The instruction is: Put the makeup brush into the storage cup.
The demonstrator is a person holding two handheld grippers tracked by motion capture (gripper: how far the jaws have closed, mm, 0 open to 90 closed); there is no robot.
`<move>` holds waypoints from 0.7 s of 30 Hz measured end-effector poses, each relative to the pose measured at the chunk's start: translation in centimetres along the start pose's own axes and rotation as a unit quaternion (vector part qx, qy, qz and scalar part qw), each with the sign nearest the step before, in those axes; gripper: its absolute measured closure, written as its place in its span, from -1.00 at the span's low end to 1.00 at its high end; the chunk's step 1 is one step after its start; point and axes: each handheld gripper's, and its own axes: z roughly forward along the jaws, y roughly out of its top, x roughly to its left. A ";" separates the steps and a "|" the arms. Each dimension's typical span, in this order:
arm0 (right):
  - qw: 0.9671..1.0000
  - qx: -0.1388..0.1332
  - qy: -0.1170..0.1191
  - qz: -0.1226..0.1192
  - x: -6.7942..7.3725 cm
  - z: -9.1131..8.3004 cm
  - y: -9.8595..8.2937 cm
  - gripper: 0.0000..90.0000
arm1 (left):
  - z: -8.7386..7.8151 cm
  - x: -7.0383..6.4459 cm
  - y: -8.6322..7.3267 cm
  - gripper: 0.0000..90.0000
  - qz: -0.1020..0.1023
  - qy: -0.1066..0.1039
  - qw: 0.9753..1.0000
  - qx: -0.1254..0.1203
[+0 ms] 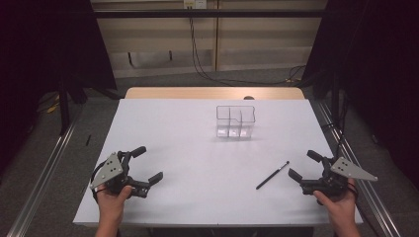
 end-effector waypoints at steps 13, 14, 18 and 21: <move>1.000 0.027 -0.011 -0.010 0.2 1.6 0.3 -1.00 | -0.3 0.1 0.0 -1.00 0.001 0.000 1.000 -0.001; 0.999 0.030 -0.011 -0.010 0.3 1.7 0.3 -1.00 | -0.3 0.1 -0.1 -1.00 0.000 -0.001 1.000 -0.001; 0.999 0.030 -0.012 -0.002 0.2 2.3 0.5 -1.00 | -0.2 0.0 0.0 -1.00 0.001 -0.003 1.000 -0.001; 1.000 0.028 -0.011 -0.004 0.1 2.6 0.9 -1.00 | -0.1 -0.1 0.1 -1.00 0.004 0.001 1.000 0.000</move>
